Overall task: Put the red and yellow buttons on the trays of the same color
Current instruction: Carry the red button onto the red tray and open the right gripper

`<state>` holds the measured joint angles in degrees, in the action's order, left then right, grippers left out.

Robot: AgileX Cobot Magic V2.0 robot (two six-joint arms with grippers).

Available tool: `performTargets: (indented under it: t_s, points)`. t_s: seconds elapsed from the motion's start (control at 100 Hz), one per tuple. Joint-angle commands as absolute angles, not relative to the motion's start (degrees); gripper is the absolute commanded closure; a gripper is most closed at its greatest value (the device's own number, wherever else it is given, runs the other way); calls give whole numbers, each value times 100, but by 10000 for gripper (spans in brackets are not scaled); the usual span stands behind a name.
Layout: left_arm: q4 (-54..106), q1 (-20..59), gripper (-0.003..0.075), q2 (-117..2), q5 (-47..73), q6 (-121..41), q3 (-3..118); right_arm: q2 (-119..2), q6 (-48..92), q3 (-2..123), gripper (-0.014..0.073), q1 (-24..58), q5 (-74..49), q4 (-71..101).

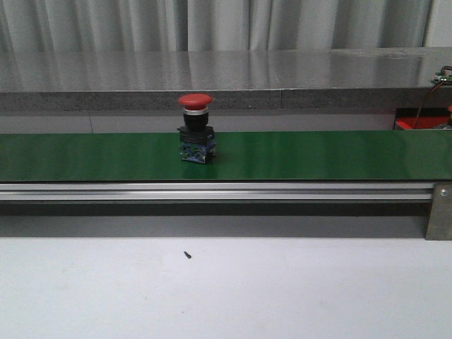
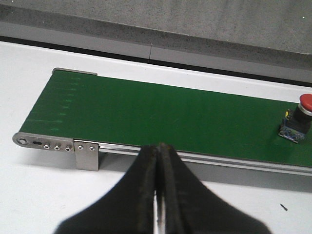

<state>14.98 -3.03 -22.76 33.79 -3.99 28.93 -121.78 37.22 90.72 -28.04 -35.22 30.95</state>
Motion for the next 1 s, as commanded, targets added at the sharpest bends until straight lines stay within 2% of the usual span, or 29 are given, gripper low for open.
performTargets:
  t_s: [0.0,0.19,0.35,0.46,0.68,0.88,0.99]
  points:
    - [1609,-262,740,-2304,3017,-393,3049,-11931,3736,9264,464,-2838,-3318,3230]
    - [1609,-262,740,-2304,3017,-393,3049,-11973,3736,9264,374,-2838,-3294,3230]
    - [1609,-262,740,-2304,3017,-393,3049,-11973,3736,9264,158,-2838,-3270,3230]
    - [1609,-262,739,-2304,3017,-393,3049,-11973,3736,9264,64,-2838,-3234,3246]
    - [1609,-262,740,-2304,3017,-393,3049,-11789,3736,9264,50,-2838,-3110,3273]
    - [1609,-262,739,-2304,3017,-393,3049,-11123,3736,9264,50,-2838,-2991,3277]
    - [1609,-262,740,-2304,3017,-393,3049,-10662,3742,9264,50,-2826,-3371,3295]
